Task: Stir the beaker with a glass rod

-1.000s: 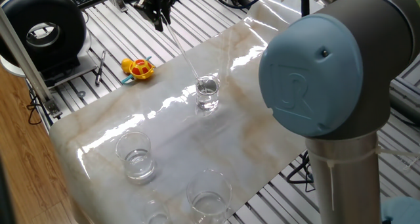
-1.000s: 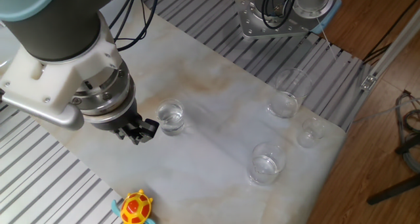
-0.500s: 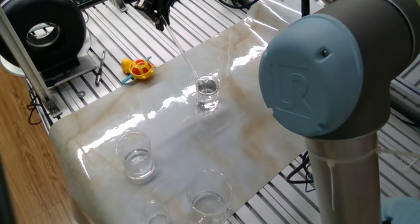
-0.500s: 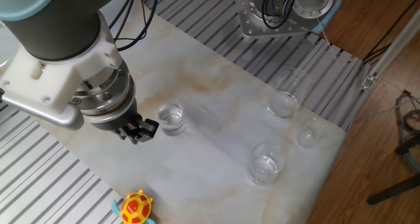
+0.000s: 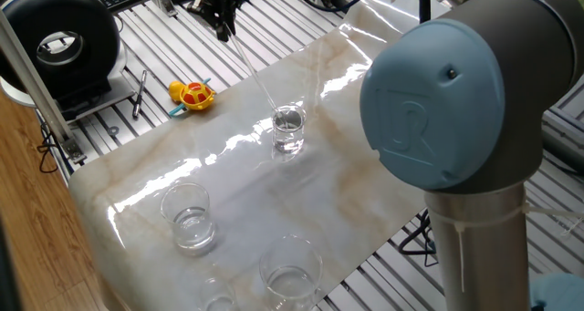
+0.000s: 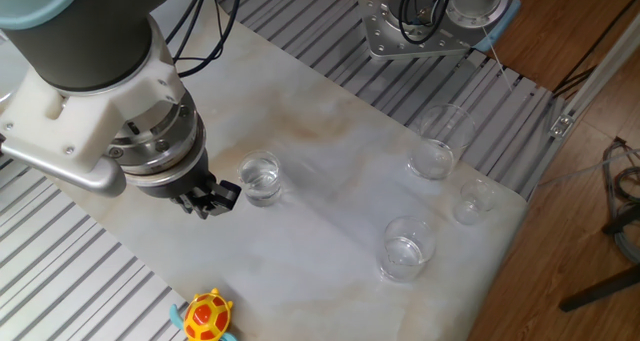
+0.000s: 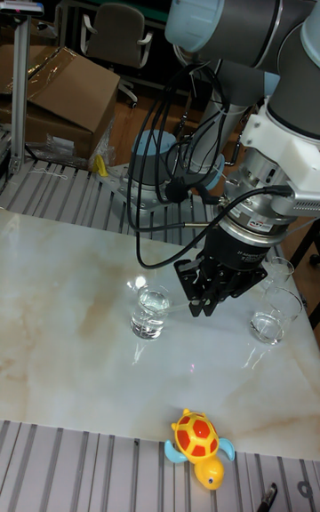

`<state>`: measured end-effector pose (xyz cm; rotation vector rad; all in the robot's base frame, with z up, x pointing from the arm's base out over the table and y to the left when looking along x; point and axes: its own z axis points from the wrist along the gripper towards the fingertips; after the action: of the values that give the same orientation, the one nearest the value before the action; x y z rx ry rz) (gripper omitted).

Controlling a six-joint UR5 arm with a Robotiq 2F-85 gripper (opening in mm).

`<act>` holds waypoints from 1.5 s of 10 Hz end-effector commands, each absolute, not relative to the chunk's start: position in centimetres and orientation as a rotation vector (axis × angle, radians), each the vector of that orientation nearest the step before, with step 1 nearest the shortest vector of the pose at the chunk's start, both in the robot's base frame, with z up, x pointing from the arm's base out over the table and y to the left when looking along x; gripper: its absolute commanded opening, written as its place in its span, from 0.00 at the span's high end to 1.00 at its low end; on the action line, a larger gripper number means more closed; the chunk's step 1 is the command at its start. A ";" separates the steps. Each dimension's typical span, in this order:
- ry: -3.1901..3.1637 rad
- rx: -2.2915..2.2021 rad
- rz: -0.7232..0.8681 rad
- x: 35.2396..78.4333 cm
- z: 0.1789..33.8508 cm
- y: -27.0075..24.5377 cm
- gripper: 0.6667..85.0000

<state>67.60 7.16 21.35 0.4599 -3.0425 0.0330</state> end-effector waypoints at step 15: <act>-3.062 0.406 -0.057 67.7 22.0 8.3 1.00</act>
<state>67.70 7.80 21.76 0.4166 -3.0572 -0.0190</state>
